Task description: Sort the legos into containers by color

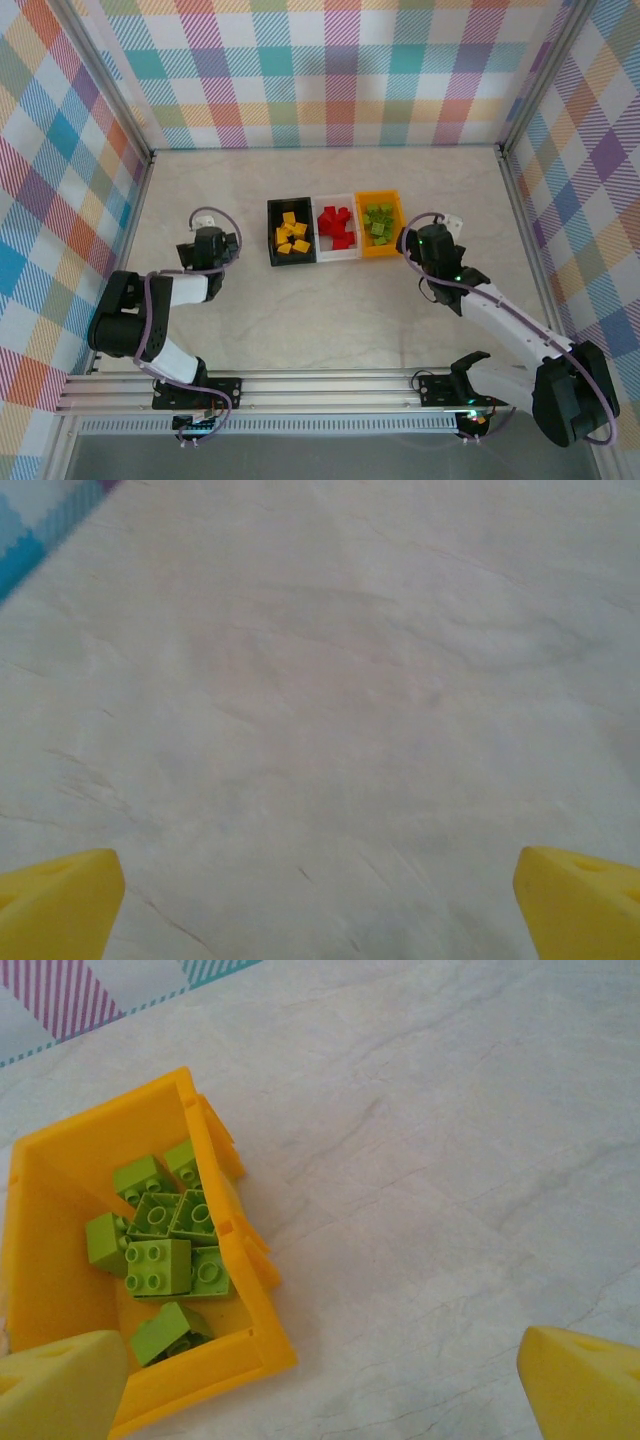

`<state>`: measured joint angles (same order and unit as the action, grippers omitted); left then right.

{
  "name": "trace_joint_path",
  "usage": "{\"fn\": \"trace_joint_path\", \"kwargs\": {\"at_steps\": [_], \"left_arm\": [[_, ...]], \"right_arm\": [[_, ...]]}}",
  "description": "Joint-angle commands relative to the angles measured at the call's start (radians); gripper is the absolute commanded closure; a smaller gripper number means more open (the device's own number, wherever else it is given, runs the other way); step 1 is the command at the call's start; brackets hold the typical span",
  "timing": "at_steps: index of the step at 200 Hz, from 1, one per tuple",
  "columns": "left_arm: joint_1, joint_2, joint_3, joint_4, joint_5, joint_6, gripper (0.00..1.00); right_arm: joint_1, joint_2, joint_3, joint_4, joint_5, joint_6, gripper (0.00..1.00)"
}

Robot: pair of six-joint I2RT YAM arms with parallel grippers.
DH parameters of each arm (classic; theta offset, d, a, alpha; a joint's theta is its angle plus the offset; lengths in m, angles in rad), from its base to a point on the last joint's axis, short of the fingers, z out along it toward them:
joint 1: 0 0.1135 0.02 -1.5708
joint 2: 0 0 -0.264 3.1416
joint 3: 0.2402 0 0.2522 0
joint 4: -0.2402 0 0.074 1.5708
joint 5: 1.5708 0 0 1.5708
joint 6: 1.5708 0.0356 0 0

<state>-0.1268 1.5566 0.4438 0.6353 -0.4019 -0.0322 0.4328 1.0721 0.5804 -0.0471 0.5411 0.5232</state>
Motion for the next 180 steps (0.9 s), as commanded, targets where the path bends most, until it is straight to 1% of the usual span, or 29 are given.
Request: {"fn": "trace_joint_path", "kwargs": {"at_steps": [1,4,12,21,28,37,52,67,79,89,97,101,106,112,123,139,148,157,164,174,180], "left_arm": [[0.011,0.001,-0.043,0.196,0.102,0.029,0.0],[0.014,-0.003,-0.032,0.166,0.095,0.021,0.0],[0.016,0.018,-0.053,0.248,0.089,0.026,0.0],[0.016,-0.001,-0.041,0.188,0.087,0.018,0.0],[0.015,0.01,-0.047,0.226,0.085,0.021,0.0],[0.016,0.001,-0.045,0.203,0.088,0.018,0.0],[0.017,0.003,-0.047,0.208,0.088,0.02,0.0],[0.016,0.003,-0.047,0.208,0.087,0.02,0.0],[0.016,0.005,-0.046,0.211,0.089,0.021,0.0],[0.016,0.005,-0.048,0.213,0.088,0.021,0.0],[0.018,0.004,-0.046,0.212,0.088,0.02,0.0],[0.015,0.004,-0.047,0.211,0.087,0.02,0.0],[0.018,0.004,-0.047,0.211,0.087,0.021,0.0],[0.017,0.004,-0.046,0.211,0.087,0.02,0.0],[0.017,0.003,-0.046,0.211,0.088,0.02,0.0],[0.017,0.004,-0.047,0.211,0.088,0.02,0.0],[0.017,0.004,-0.048,0.211,0.087,0.021,0.0],[0.016,0.005,-0.047,0.211,0.087,0.02,0.0],[0.016,0.004,-0.046,0.211,0.088,0.02,0.0],[0.018,0.004,-0.047,0.211,0.087,0.021,0.0],[0.017,0.005,-0.046,0.212,0.088,0.021,0.0]], "right_arm": [[-0.022,-0.026,-0.018,0.17,-0.005,-0.125,0.0],[-0.026,-0.025,-0.015,0.171,-0.004,-0.138,0.0],[-0.042,-0.023,-0.012,0.177,0.007,-0.178,0.0],[-0.072,-0.019,-0.006,0.182,0.018,-0.219,0.0],[-0.105,-0.017,-0.006,0.196,0.022,-0.257,0.0],[-0.148,-0.007,-0.018,0.229,0.034,-0.316,0.0],[-0.215,0.019,-0.077,0.377,0.042,-0.431,0.0],[-0.264,0.062,-0.152,0.549,0.004,-0.548,0.0],[-0.311,0.116,-0.181,0.611,-0.052,-0.532,0.0],[-0.346,0.161,-0.202,0.667,-0.145,-0.517,0.0],[-0.357,0.186,-0.177,0.62,-0.2,-0.514,0.0],[-0.362,0.203,-0.176,0.631,-0.226,-0.509,0.0],[-0.367,0.22,-0.186,0.664,-0.266,-0.5,0.0],[-0.369,0.247,-0.21,0.753,-0.296,-0.498,0.0],[-0.368,0.297,-0.226,0.845,-0.301,-0.485,0.0],[-0.369,0.36,-0.209,0.866,-0.309,-0.488,0.0],[-0.37,0.404,-0.216,0.933,-0.316,-0.492,0.0],[-0.369,0.404,-0.196,0.879,-0.353,-0.502,0.0],[-0.369,0.43,-0.195,0.899,-0.358,-0.503,0.0],[-0.365,0.493,-0.224,1.046,-0.326,-0.51,0.0],[-0.364,0.462,-0.218,0.966,-0.332,-0.5,0.0]]}}
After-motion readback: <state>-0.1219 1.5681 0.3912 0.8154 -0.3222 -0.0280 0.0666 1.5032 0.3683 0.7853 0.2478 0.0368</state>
